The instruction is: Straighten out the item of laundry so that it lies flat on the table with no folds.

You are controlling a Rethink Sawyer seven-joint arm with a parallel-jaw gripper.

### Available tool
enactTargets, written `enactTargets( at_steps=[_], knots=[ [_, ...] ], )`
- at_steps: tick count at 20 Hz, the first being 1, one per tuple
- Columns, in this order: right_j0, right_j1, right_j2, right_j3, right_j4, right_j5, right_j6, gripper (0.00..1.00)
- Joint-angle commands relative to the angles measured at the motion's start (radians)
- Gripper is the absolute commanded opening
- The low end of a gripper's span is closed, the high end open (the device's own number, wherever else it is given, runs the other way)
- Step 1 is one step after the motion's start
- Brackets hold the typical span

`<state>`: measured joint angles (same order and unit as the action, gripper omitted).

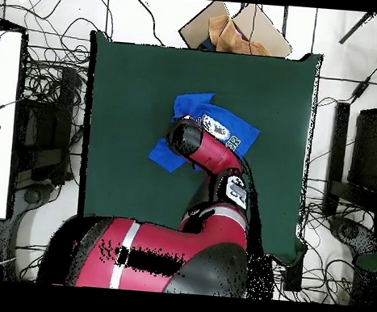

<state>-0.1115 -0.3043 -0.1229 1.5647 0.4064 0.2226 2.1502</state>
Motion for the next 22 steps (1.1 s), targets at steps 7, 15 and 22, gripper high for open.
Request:
enactTargets(
  at_steps=[7,15,22],
  knots=[
    [0.073,0.017,0.174,0.034,0.132,0.171,0.251,1.0],
    [0.103,0.023,0.179,0.02,0.19,0.186,0.264,1.0],
    [0.19,0.06,0.102,-0.018,0.234,0.188,0.316,1.0]
  ],
)
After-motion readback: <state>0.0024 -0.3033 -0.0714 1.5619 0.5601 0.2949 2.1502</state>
